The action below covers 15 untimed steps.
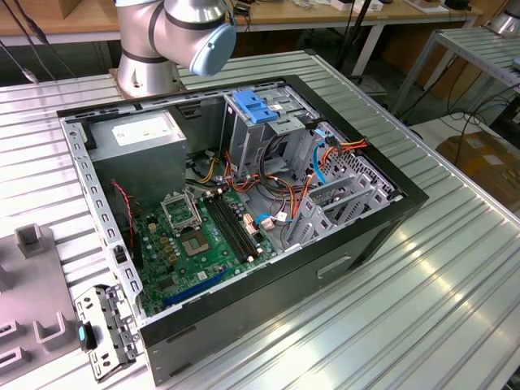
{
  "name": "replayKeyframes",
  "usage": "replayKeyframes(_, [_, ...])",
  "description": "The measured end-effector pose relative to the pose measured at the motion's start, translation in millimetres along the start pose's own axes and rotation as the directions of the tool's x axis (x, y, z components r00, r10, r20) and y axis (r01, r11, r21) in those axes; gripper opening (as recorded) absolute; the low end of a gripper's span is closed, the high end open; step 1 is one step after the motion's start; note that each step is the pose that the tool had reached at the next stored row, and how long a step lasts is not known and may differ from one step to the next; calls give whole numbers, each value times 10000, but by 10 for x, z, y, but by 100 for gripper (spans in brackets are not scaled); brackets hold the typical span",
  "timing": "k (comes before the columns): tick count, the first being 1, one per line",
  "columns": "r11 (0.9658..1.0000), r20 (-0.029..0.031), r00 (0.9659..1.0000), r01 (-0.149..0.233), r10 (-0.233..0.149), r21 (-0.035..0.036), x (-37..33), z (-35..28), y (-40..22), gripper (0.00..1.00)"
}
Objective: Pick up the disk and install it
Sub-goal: 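Pick up the disk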
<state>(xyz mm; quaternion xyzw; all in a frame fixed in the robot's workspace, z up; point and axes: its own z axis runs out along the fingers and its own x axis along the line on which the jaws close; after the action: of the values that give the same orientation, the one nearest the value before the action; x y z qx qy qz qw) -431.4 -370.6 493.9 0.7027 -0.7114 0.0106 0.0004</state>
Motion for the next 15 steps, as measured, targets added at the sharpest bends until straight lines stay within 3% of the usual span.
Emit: replayKeyframes(15, [10000, 0, 10000, 0, 0, 0, -2, 3, -191, 37])
